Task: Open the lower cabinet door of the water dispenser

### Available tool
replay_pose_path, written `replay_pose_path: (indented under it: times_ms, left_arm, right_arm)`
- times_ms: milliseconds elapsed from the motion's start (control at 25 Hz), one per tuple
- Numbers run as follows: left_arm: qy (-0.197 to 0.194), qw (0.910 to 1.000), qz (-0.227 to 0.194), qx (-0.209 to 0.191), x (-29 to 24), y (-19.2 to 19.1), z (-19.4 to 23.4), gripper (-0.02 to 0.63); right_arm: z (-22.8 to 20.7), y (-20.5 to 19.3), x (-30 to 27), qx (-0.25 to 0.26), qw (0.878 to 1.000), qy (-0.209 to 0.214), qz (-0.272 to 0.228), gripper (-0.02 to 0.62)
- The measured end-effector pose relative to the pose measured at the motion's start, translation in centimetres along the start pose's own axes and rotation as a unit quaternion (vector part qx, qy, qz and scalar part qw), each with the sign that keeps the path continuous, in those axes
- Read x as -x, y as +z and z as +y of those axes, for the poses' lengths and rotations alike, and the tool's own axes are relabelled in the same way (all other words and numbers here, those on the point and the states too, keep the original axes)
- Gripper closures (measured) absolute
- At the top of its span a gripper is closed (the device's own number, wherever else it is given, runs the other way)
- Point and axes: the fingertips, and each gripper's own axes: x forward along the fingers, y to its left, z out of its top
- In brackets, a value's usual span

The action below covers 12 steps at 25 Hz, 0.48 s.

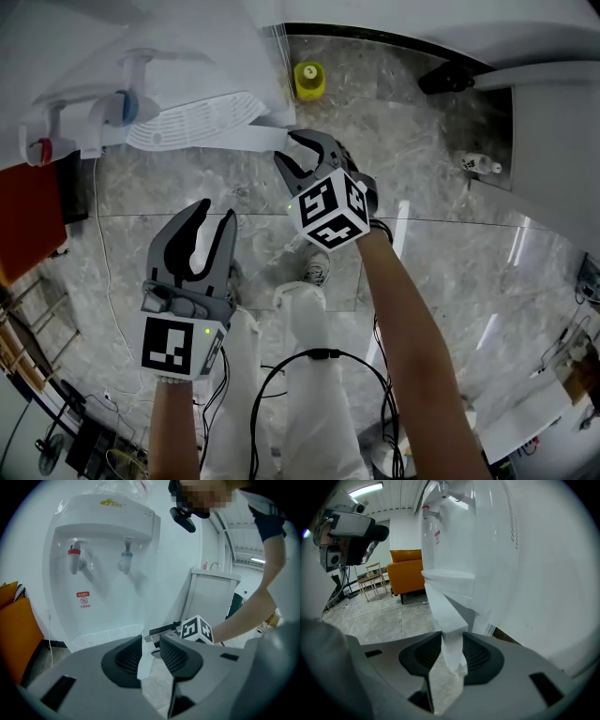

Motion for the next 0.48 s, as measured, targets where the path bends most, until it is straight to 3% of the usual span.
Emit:
replay_pose_path:
  times_ms: [480]
  left_arm:
    - [-0.001, 0.9998, 0.021, 0.008, 1.4, -2.0, 1.0, 0.486]
  right_arm:
    - [4.3, -1.5, 1.7, 0.019, 0.999, 0.043, 0.016, 0.459]
